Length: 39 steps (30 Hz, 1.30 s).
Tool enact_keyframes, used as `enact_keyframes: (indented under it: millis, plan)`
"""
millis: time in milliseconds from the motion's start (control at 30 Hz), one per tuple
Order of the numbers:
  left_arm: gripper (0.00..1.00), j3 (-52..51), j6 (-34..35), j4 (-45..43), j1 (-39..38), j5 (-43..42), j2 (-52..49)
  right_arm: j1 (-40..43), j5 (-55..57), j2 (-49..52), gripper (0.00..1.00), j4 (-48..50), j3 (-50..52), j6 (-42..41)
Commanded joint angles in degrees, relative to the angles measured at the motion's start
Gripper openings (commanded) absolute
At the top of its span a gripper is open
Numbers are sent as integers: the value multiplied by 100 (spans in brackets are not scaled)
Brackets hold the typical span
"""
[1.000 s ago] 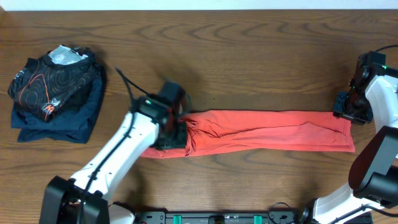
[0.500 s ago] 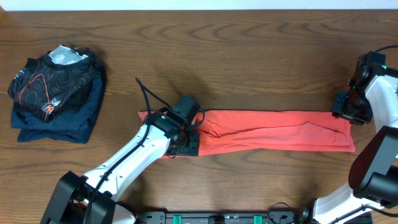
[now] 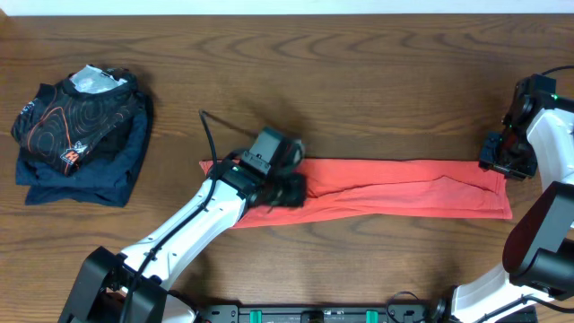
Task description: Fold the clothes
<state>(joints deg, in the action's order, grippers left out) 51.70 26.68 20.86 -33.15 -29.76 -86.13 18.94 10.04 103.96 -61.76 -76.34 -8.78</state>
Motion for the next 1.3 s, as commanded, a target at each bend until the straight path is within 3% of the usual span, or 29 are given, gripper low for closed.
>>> enact_keyframes:
  millis: [0,167,400,733,900,967,1067,1267]
  plan:
    - [6,205,529,-428,-11,-710,-35,55,2,-72,40,-17,24,-57]
    - [6,186,577,-286,-11,302,-103,55,2,-72,40,-35,24,-57]
    - [6,168,577,-581,-11,348,-693,55,0,-72,40,-39,24,-57]
    - [6,168,575,-2079,-136,435,-1408,55,0,-72,41,-39,24,-57]
    - [15,168,575,-2315,-332,1082,-1484,55,0,-72,41,-39,24,-57]
    - [26,168,527,-2291,-389,1069,-1484,55,0,-72,41,-42,24,-57]
    - [32,177,186,-2057,-363,925,-1366,55,0,-72,41,-42,24,-55]
    - [33,190,-136,-1038,168,1290,-400,55,0,-72,41,-39,24,-57]
